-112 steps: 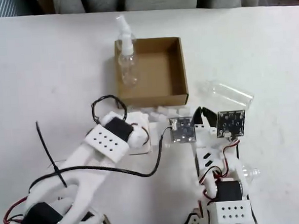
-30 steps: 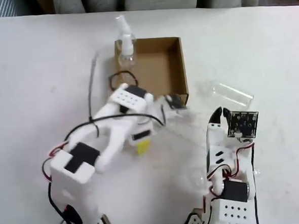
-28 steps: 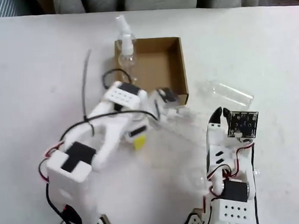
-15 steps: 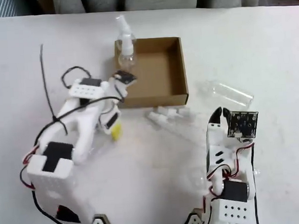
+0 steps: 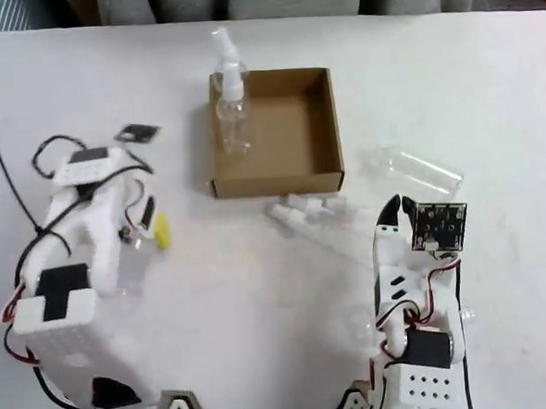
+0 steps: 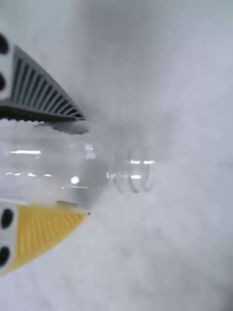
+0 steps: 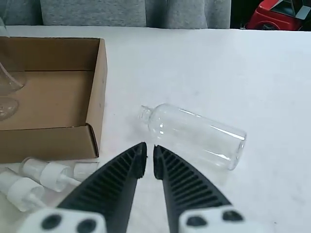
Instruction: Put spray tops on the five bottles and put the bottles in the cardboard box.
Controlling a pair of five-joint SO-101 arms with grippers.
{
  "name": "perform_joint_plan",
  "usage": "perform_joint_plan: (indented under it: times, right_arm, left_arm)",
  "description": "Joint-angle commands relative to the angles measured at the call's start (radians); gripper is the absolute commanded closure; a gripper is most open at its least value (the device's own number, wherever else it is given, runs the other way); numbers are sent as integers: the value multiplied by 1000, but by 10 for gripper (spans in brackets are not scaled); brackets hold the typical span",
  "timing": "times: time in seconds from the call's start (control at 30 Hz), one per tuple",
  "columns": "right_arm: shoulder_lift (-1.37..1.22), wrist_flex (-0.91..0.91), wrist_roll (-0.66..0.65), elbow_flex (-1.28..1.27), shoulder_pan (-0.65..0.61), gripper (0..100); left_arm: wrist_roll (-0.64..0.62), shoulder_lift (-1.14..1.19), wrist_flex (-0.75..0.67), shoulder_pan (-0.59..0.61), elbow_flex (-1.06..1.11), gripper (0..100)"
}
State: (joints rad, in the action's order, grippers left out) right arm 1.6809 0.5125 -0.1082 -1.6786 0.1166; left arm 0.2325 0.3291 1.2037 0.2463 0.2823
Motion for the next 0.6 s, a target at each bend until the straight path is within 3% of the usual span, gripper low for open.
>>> perform_joint_plan:
  times: [0.0,0.1,0.3,0.57]
  right_arm:
    - [4,-22,-9,2,-7,983]
    - [4,-22,-9,2,-7,983]
    - [4,-22,-11,2,-7,983]
    - [4,-22,-11,2,-7,983]
  left_arm:
    - [-54,-18,-98,77,8,976]
    - [-104,-16,-152,110,8,963]
    - [-130,-16,-129,127,6,772]
    - [-127,-54,-117,159,-17,709]
